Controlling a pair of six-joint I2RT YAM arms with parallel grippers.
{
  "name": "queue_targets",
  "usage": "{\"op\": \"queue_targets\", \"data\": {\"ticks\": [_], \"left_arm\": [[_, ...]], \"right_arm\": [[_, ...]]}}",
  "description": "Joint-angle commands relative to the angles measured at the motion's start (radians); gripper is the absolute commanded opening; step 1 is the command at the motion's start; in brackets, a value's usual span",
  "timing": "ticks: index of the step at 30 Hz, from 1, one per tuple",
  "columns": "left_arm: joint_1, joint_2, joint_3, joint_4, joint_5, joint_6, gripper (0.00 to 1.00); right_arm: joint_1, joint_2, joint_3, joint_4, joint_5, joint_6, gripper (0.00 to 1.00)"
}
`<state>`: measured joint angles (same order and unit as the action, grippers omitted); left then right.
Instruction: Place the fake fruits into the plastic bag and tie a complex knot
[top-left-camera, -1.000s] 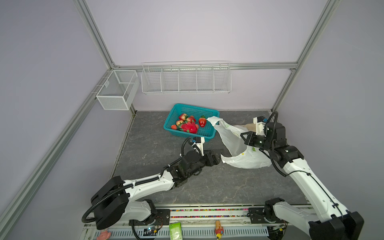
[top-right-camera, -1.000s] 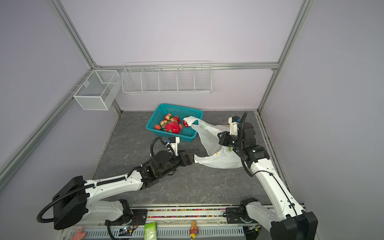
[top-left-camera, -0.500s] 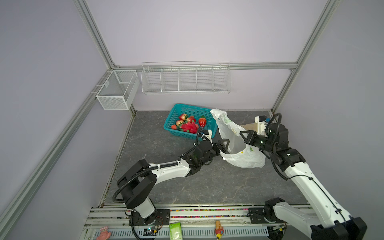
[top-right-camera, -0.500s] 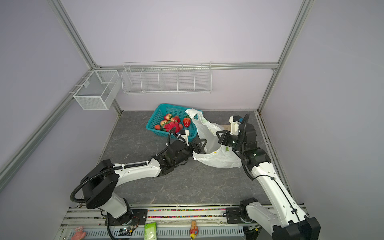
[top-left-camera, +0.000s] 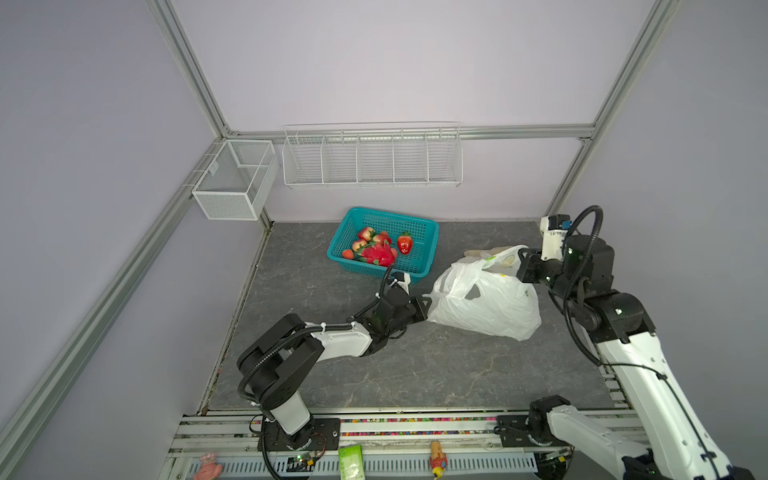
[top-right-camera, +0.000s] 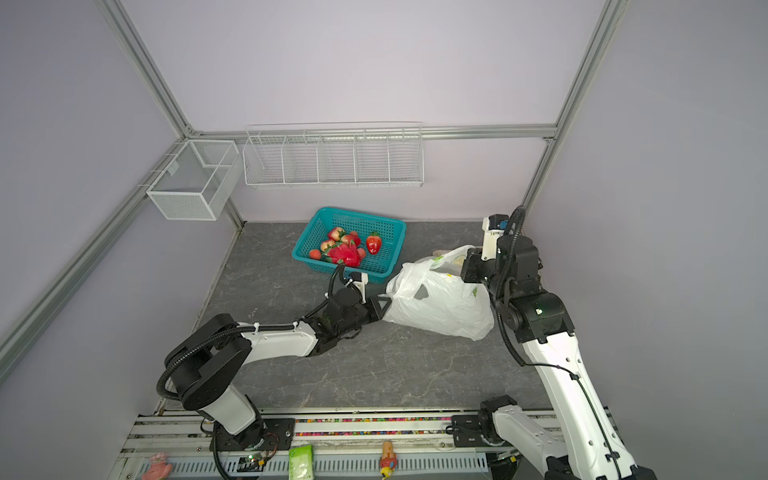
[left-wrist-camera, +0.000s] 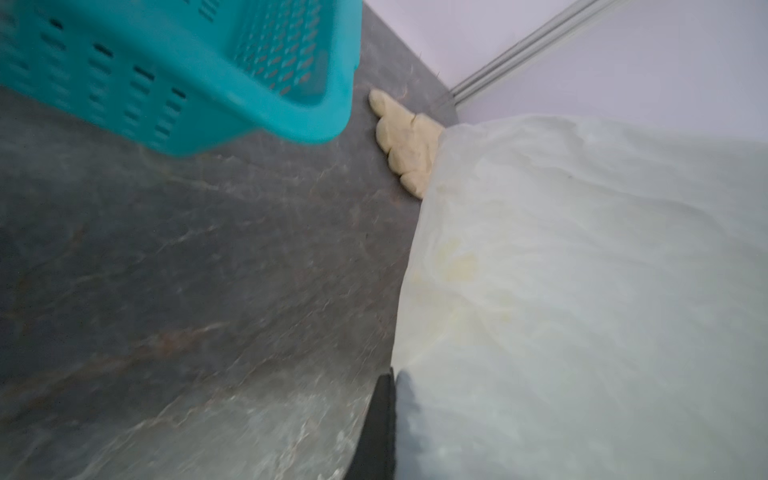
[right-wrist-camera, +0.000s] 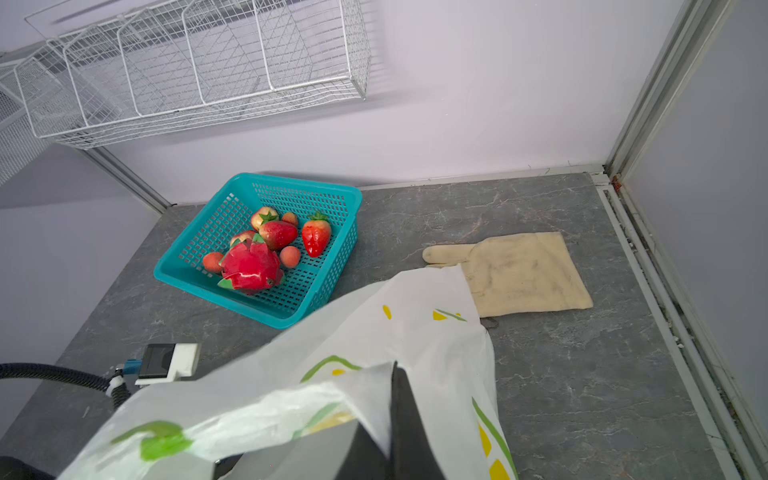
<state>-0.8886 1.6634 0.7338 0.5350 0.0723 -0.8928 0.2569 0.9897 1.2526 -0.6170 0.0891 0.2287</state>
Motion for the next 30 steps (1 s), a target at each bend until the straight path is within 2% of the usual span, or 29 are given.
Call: {"op": "queue_targets", "data": {"ticks": [1,3,6,10,13,15,18,21,27,30], "left_arm": [[-0.007,-0.028,-0.003,0.065,0.069,0.117,0.15],[-0.008,-0.059,-0.017,0.077,0.045,0.198,0.40],[-0.012,-0.116,-0.006,0.049,0.011,0.343,0.58],[-0.033,-0.186,0.062,-0.081,-0.075,0.580,0.68],[-0.034,-0.223,0.082,-0.132,-0.148,0.675,0.74],[-0.033,-0.246,0.088,-0.138,-0.158,0.719,0.75],[-0.033,-0.286,0.104,-0.126,-0.119,0.776,0.74],[-0.034,-0.292,0.137,-0.099,-0.067,0.811,0.66],[-0.033,-0.218,0.220,-0.092,0.019,0.803,0.40],[-0.032,-0.218,0.231,-0.089,0.018,0.802,0.20]], "right_arm": [[0.000,0.043,-0.015,-0.001,-0.036,-0.070,0.06],[0.000,0.071,0.000,-0.025,-0.083,-0.075,0.06],[0.000,0.095,-0.007,-0.037,-0.198,-0.081,0.06],[0.000,0.132,-0.001,-0.085,-0.307,-0.099,0.06],[-0.001,0.157,0.020,-0.143,-0.333,-0.146,0.06],[0.000,0.172,0.027,-0.165,-0.348,-0.168,0.06],[0.001,0.197,0.036,-0.185,-0.393,-0.206,0.06],[0.007,0.230,0.067,-0.224,-0.411,-0.256,0.06],[0.012,0.275,0.131,-0.294,-0.377,-0.365,0.06],[0.011,0.281,0.151,-0.311,-0.362,-0.406,0.06]]}}
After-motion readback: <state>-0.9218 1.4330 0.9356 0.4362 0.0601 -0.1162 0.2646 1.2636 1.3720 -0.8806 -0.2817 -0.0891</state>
